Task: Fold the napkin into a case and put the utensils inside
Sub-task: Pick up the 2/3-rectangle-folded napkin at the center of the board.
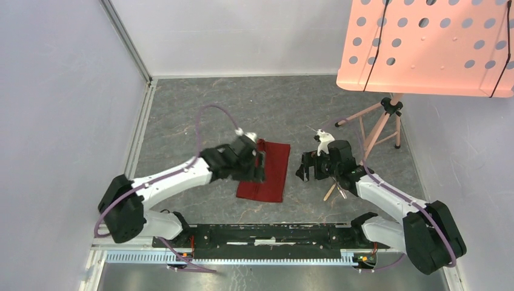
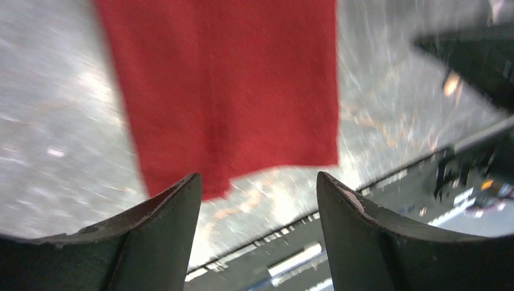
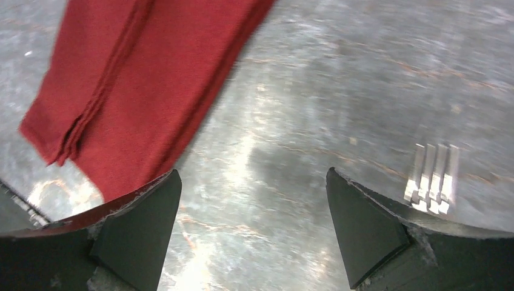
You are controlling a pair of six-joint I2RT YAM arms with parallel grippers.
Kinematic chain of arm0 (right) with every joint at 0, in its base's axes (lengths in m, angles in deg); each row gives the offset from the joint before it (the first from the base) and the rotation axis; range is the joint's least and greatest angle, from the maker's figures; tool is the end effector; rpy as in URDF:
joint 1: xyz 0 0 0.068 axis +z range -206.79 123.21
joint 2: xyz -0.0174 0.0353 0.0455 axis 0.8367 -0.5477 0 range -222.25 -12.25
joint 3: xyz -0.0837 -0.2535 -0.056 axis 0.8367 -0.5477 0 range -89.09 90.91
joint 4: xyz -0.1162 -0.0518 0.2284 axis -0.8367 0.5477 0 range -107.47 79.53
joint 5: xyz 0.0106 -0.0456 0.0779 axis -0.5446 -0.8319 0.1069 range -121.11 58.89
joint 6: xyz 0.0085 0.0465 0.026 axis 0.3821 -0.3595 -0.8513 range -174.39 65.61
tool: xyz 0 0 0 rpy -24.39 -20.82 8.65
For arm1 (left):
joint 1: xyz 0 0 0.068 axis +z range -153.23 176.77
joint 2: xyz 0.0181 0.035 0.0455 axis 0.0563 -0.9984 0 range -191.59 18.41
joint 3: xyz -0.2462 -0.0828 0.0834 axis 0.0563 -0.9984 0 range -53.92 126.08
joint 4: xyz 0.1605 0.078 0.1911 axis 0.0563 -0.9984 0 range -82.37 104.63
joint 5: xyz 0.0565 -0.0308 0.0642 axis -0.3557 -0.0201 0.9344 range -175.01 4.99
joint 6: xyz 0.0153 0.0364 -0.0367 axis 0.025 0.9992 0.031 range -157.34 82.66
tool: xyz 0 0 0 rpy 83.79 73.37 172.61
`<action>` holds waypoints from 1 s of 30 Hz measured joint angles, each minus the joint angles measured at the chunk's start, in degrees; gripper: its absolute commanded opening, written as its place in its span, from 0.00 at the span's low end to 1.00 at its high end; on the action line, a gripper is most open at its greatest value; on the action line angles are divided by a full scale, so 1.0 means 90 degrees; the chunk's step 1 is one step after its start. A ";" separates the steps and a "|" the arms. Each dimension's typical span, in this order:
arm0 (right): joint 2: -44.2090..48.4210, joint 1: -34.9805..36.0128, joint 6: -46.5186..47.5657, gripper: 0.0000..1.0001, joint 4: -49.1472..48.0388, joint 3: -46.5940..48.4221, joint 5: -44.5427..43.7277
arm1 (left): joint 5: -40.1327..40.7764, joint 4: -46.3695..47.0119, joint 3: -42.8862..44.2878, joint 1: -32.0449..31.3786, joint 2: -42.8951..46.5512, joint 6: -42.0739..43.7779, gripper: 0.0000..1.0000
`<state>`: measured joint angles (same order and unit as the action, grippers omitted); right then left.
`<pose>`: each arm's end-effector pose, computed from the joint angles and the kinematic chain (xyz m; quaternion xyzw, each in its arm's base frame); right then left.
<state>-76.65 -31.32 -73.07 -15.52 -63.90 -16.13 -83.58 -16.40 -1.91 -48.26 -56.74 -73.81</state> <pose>0.1904 0.1009 0.1718 -0.1073 0.8980 0.2640 0.3352 0.1882 -0.1872 0.2387 0.0672 0.9491 -0.1918 0.2407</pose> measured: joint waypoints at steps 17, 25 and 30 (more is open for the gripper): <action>0.1331 -0.0780 -0.0180 0.95 0.0981 -0.0379 -0.0515 | 0.1168 -0.1241 0.2897 -0.2803 -0.3665 -0.1205 0.59; 0.1341 -0.0780 -0.0102 0.95 0.1071 -0.0464 -0.0367 | 0.1222 -0.1523 0.3092 -0.2863 -0.4068 -0.1205 0.58; 0.1263 -0.0780 -0.0007 0.94 0.1086 -0.0498 -0.0328 | 0.1324 -0.1639 0.3135 -0.2868 -0.4153 -0.1205 0.52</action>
<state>-65.28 -38.33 -73.13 -5.75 -68.38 -19.08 -71.67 -31.15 26.31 -74.08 -94.12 -84.65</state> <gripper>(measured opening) 0.948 0.558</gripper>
